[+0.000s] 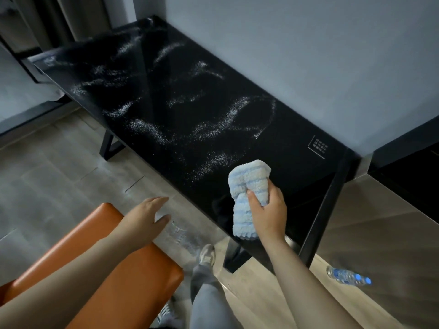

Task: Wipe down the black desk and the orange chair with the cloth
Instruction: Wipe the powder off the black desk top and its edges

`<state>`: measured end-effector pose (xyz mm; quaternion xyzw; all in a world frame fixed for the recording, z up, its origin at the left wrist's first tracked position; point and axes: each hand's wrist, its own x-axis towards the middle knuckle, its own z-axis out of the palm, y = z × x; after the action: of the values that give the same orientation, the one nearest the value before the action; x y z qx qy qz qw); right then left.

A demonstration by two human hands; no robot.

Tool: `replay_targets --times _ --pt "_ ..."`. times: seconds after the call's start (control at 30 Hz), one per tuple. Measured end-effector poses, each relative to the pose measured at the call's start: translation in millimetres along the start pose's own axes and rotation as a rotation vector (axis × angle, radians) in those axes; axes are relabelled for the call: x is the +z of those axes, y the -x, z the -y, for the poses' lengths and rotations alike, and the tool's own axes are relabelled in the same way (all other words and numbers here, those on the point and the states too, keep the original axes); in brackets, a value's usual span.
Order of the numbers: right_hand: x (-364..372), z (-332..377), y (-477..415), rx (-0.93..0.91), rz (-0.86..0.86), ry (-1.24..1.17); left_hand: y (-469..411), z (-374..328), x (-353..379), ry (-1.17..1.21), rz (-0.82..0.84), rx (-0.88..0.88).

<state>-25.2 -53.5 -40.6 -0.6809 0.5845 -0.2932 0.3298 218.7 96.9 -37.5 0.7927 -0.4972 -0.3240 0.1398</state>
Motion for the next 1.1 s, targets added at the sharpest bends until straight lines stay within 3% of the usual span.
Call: replay_targets --times 0.37,0.77,1.1 --pt "-35.8 -19.6 -178.7 -0.076 -0.032 0.091 -130.3 -67.1 -20.7 -0.038 -0.015 0.019" --pt "-37.1 -54.0 -392.4 -0.200 -0.021 0.394 -260.7 -102.5 -10.2 -0.111 0.056 -0.050" --pt "-6.8 -80.0 -484.1 -0.267 0.007 0.497 -304.1 -112.9 -7.8 -0.220 -0.009 -0.068"
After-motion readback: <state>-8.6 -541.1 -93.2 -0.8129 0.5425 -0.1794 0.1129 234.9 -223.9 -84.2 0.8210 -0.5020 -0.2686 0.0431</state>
